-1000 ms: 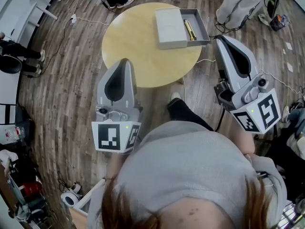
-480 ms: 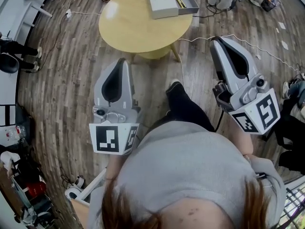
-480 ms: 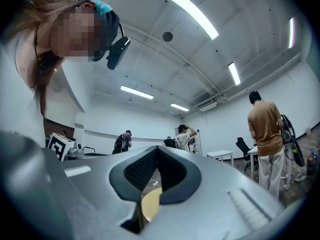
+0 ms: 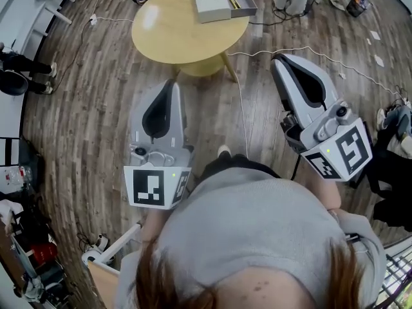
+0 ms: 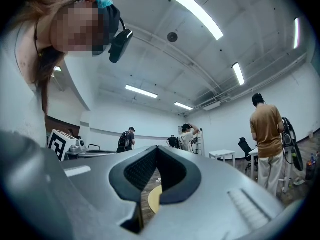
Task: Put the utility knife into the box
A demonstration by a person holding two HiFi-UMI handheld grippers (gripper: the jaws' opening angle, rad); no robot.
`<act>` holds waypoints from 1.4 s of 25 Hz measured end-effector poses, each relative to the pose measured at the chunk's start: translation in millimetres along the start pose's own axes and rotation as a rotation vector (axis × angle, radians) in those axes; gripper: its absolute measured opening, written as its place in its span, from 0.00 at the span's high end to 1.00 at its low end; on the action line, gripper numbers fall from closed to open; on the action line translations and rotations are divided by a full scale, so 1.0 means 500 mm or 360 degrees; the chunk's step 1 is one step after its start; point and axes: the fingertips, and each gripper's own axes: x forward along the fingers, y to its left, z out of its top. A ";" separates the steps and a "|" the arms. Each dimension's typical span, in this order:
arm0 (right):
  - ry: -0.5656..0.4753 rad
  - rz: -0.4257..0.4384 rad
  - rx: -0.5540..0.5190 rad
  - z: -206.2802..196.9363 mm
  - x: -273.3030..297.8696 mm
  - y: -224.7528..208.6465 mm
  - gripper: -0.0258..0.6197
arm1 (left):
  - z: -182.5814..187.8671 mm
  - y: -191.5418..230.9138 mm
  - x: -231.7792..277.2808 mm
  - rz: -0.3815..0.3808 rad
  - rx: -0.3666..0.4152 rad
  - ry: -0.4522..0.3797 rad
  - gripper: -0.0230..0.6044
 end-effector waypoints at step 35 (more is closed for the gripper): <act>-0.0027 -0.0030 0.0081 0.002 -0.073 0.036 0.95 | 0.001 -0.048 -0.057 0.0001 -0.0071 -0.0017 0.96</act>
